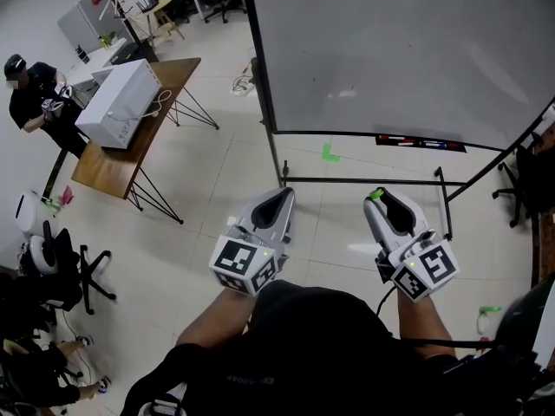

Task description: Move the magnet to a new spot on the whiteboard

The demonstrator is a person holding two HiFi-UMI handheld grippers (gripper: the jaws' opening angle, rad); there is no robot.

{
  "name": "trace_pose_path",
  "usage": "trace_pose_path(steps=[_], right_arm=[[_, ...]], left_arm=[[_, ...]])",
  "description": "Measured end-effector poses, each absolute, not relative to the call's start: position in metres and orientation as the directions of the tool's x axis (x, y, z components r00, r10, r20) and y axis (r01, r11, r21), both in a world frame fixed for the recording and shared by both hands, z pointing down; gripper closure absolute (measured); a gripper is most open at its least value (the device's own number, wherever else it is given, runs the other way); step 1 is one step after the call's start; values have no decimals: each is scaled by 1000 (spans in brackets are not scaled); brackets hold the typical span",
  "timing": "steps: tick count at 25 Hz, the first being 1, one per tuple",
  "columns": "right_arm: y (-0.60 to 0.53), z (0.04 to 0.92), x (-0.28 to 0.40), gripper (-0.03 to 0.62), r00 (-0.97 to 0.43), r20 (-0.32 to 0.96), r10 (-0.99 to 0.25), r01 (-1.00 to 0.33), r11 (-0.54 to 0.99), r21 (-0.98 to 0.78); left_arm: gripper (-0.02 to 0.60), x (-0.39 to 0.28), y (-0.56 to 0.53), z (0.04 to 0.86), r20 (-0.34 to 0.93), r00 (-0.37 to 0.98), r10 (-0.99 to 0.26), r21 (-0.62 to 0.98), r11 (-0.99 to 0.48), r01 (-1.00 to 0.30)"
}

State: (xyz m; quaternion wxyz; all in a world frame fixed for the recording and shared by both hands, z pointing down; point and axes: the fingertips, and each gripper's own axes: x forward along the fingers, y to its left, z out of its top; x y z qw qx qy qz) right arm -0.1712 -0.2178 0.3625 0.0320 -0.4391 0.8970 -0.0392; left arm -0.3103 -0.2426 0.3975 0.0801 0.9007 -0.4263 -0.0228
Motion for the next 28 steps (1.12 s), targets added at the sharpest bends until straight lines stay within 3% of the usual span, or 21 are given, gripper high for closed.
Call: trace_pose_path(steps=[28], right_arm=[[-212,369,-180,485,-629,-14,-778,-773,626,-101]], left_arm=[[566,-318,-234,391,22,612,-791,115,-606,-787]])
